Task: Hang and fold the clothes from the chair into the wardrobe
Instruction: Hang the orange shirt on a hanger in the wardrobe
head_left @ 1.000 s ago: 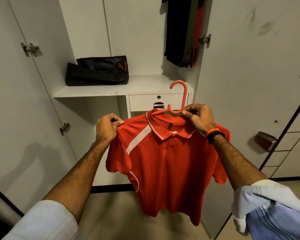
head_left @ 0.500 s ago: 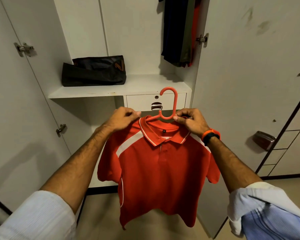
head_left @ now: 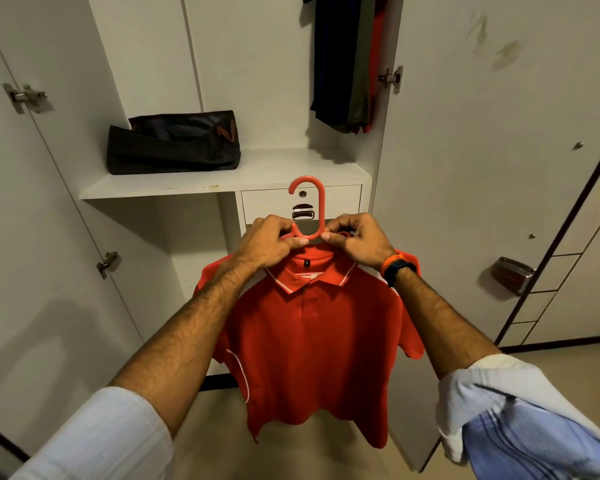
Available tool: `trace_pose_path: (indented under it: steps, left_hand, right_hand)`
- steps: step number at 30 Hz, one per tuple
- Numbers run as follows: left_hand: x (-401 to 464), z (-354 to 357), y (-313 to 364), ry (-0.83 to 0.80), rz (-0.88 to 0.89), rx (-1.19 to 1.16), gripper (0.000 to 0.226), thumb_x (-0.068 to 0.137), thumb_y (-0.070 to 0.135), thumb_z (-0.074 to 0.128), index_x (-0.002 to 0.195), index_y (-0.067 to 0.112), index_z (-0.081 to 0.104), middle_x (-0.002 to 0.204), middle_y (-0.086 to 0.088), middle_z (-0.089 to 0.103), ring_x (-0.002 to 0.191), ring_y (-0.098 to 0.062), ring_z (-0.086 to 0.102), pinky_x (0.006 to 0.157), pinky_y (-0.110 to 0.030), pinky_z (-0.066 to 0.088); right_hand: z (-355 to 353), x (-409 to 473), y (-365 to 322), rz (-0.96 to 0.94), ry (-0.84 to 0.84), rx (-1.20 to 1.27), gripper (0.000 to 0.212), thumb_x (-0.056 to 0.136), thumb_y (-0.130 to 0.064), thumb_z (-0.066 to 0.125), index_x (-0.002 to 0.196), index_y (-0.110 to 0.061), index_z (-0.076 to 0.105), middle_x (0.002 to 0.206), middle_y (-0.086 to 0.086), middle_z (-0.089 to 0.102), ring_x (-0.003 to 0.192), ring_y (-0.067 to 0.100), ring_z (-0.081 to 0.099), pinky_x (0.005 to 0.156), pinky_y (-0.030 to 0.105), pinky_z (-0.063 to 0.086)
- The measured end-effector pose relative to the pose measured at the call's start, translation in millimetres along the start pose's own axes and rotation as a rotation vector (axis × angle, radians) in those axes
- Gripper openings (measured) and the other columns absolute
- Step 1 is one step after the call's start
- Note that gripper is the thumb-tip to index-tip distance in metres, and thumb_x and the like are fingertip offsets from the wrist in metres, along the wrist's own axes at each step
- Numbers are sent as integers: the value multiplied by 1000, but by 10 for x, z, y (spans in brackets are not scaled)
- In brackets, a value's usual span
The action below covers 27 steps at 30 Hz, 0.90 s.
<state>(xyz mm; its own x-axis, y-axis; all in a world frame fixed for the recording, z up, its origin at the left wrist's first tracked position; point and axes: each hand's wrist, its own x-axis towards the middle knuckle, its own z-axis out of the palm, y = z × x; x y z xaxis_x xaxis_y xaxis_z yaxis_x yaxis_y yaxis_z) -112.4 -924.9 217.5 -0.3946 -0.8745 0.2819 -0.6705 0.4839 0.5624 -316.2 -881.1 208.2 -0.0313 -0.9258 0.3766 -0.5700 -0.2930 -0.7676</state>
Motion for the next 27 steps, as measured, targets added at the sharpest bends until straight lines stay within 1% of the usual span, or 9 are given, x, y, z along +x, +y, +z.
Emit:
trace_pose_path:
  steps: [4, 8, 11, 14, 16, 19, 22, 24, 27]
  left_hand:
    - [-4, 37, 22, 86, -18, 47, 16, 87, 40, 70, 82, 25, 67, 72, 9, 65, 78, -17, 64, 79, -38, 55]
    - [11, -10, -50, 98, -75, 45, 20, 89, 38, 67, 90, 18, 69, 82, 1, 69, 85, -20, 65, 84, -40, 54]
    - [9, -86, -123, 121, -112, 54, 21, 91, 37, 65, 92, 16, 69, 86, -2, 70, 88, -22, 64, 85, -40, 54]
    - [8, -135, -162, 134, -118, 78, 22, 92, 38, 65, 92, 17, 69, 88, -3, 70, 90, -24, 64, 85, -40, 53]
    - [11, -159, -172, 144, -126, 92, 25, 91, 41, 65, 90, 17, 70, 87, -2, 71, 89, -24, 65, 87, -42, 53]
    - [3, -208, -192, 153, -140, 88, 27, 90, 43, 66, 94, 17, 71, 90, -1, 73, 91, -23, 67, 90, -44, 54]
    - [-14, -263, -248, 148, -154, 98, 27, 90, 43, 65, 94, 17, 71, 89, -1, 73, 89, -22, 67, 90, -46, 54]
    - [-27, -279, -262, 142, -158, 111, 26, 91, 42, 64, 93, 16, 69, 89, -2, 72, 88, -22, 66, 90, -46, 54]
    - [-50, -294, -226, 126, -154, 103, 23, 93, 39, 63, 93, 16, 68, 90, -2, 71, 88, -21, 66, 90, -44, 54]
  right_hand:
    - [-76, -48, 19, -25, 32, -82, 14, 83, -29, 77, 96, -23, 75, 92, -9, 72, 90, 8, 66, 84, 26, 53]
    - [-250, -159, 169, 5, 90, -133, 15, 87, -22, 72, 101, -17, 74, 93, -3, 73, 87, 12, 66, 78, 24, 50]
    - [-348, -222, 287, 81, 73, -233, 19, 83, -16, 72, 102, -20, 73, 97, -3, 72, 89, 13, 65, 82, 26, 52]
    - [-341, -251, 329, 126, 60, -330, 26, 84, -7, 72, 108, -14, 72, 103, 2, 70, 93, 14, 60, 84, 27, 48]
    - [-303, -242, 331, 126, 120, -383, 26, 83, -6, 72, 109, -13, 73, 107, 4, 68, 95, 14, 57, 87, 28, 47]
    - [-249, -197, 362, 180, 186, -441, 30, 83, -3, 71, 111, -15, 73, 112, 5, 69, 103, 20, 62, 93, 35, 51]
    - [-227, -172, 363, 214, 178, -437, 33, 86, 4, 63, 111, -14, 73, 108, 6, 73, 103, 22, 66, 97, 38, 53]
    - [-227, -172, 350, 211, 179, -428, 31, 86, 6, 63, 108, -11, 74, 106, 8, 73, 101, 23, 67, 96, 39, 54]
    - [-193, -170, 281, 190, 237, -440, 35, 78, 1, 66, 107, -18, 75, 101, 5, 75, 97, 23, 68, 96, 42, 54]
